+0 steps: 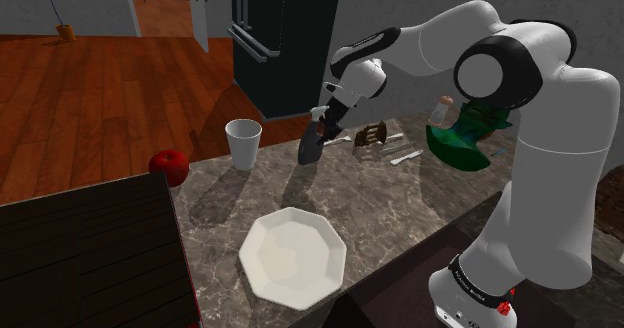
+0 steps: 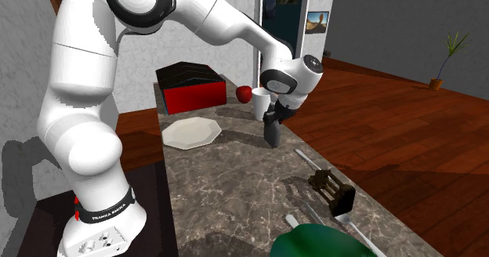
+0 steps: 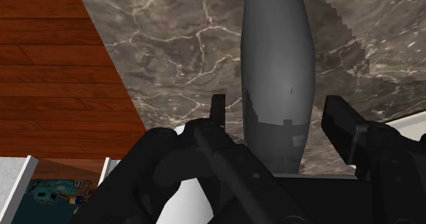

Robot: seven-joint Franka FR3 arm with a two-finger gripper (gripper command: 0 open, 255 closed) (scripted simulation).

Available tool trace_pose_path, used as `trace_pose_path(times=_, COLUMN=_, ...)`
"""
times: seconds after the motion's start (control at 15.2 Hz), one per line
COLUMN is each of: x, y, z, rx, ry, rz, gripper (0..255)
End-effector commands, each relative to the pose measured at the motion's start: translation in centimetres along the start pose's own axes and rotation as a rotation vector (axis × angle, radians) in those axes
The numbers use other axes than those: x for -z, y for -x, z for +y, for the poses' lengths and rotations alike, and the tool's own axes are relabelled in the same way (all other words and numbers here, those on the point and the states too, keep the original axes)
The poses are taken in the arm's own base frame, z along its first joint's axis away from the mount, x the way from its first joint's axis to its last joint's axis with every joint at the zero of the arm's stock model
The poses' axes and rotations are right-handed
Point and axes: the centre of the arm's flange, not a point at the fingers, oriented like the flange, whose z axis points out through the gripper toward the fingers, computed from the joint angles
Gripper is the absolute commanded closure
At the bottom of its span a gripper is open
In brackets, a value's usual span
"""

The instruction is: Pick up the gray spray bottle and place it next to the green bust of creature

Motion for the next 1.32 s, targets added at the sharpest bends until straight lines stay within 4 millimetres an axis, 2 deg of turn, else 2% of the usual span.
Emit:
trace_pose_path(times=0.0, x=0.0, y=0.0, z=0.0, rx=0.000, ry=0.000, rz=0.000, gripper=255)
trace_pose_path(times=0.53, x=0.0, y=0.0, z=0.0, rx=0.000, ry=0.000, rz=0.000, gripper=255)
trace_pose_path(times=1.25, x=5.0, y=-3.0, z=0.0, rx=0.000, ry=0.000, rz=0.000, gripper=255)
